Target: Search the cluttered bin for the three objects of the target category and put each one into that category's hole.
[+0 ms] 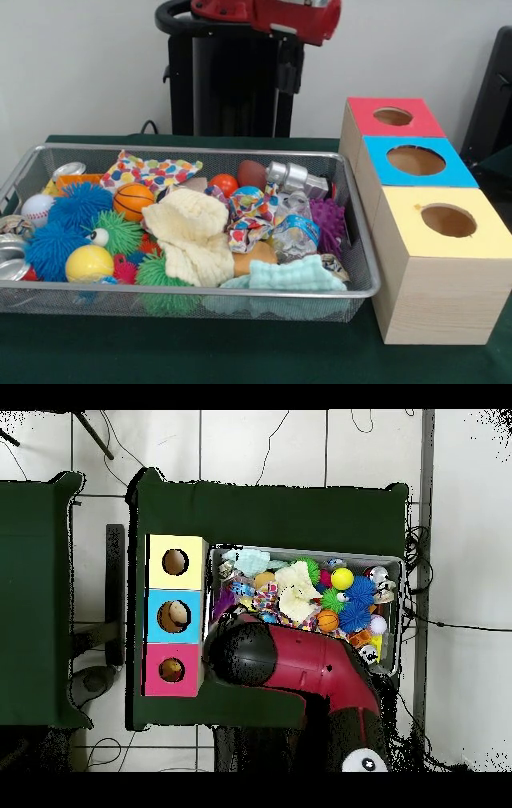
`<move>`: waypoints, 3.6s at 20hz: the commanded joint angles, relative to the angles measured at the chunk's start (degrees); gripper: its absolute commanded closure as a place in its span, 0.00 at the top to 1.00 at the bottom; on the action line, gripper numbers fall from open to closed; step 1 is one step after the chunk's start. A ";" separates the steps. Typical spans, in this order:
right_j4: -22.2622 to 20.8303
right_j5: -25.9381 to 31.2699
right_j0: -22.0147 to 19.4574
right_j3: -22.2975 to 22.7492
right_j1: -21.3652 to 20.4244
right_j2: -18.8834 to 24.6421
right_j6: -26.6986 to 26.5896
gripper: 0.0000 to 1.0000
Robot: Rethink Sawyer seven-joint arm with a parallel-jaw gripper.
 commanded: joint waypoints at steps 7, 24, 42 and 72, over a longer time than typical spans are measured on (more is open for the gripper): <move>-7.93 -22.05 -4.81 14.39 3.50 4.74 1.21 0.00; -9.66 -22.66 -15.70 8.38 12.03 8.52 0.25 0.00; -11.82 -14.95 -23.16 -2.67 14.01 13.15 -4.69 0.00; -23.40 -8.05 -33.35 -22.25 26.54 19.68 -10.37 0.00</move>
